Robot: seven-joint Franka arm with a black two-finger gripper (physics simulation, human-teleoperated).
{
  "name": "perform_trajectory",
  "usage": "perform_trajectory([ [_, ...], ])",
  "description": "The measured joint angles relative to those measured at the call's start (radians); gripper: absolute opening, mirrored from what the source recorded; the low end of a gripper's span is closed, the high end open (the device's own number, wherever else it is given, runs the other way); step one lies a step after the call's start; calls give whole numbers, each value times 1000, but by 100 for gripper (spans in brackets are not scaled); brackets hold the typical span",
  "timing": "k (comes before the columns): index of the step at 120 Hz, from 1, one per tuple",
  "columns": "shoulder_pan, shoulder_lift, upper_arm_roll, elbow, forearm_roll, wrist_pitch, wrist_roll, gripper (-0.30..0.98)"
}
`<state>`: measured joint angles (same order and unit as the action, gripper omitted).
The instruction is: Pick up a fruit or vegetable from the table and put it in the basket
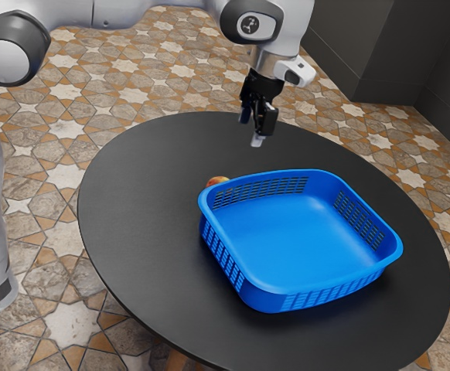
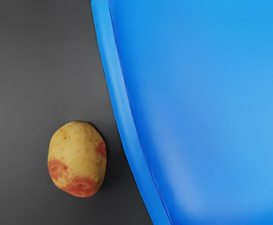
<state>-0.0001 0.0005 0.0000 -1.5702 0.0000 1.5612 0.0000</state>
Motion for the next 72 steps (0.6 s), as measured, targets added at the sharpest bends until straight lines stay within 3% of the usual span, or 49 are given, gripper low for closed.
perform_trajectory([
  [5,-111,165,139,227,-24,-10,5,68],
  [18,-99,287,245,396,-59,-27,16,69],
  [50,-61,303,260,418,-120,-39,36,69],
  [72,-34,243,254,284,-209,-38,64,69],
])
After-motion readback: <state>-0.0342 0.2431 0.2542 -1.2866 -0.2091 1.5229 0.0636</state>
